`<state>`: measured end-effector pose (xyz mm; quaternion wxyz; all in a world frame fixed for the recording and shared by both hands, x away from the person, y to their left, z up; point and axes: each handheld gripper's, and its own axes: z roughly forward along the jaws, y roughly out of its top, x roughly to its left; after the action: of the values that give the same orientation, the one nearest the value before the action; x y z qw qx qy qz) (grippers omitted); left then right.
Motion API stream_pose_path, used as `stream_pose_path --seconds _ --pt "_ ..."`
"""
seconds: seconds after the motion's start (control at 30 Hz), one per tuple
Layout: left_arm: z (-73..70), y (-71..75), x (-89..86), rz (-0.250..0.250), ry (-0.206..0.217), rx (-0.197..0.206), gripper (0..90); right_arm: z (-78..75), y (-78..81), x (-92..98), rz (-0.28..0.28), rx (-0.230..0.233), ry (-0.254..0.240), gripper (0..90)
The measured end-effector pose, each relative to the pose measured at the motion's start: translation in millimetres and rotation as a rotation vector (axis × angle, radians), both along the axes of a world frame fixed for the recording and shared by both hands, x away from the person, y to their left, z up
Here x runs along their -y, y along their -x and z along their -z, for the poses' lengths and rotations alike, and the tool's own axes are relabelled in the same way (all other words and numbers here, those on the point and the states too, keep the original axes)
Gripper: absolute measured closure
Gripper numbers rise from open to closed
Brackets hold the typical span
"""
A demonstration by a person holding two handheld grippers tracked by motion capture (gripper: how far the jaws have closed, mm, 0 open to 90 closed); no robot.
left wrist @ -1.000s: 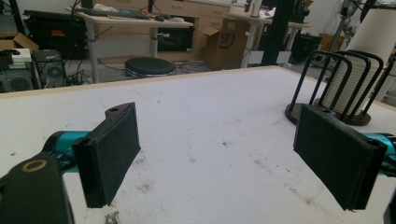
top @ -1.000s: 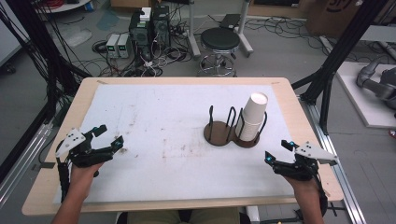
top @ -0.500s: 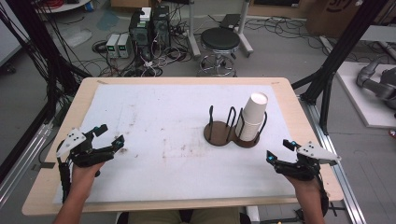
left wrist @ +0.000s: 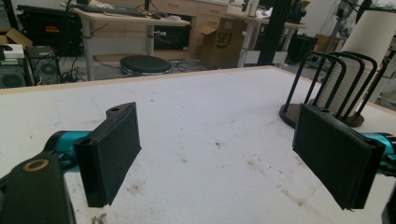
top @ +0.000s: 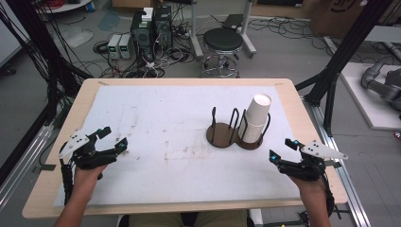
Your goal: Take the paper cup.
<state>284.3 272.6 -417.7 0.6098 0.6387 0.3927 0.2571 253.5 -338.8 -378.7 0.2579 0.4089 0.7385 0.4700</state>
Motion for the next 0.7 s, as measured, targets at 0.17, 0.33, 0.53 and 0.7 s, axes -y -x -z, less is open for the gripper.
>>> stream_pose_path --seconds 0.17,0.33,0.53,0.7 --pt "1.1 -1.5 1.5 0.007 0.005 -0.005 14.8 -21.7 -3.0 -4.7 -0.021 0.032 -0.008 22.3" --pt "1.7 -1.7 2.2 0.013 0.005 -0.013 14.8 -42.5 -11.8 -6.8 -0.033 0.052 0.008 21.5" --pt "1.8 -1.7 4.1 0.024 0.009 -0.014 14.9 -62.2 -34.7 -12.2 -0.039 0.05 0.022 21.0" --pt "2.2 -1.7 4.0 0.029 0.011 -0.015 14.8 -70.1 -58.4 -19.5 -0.044 0.03 0.02 20.9"
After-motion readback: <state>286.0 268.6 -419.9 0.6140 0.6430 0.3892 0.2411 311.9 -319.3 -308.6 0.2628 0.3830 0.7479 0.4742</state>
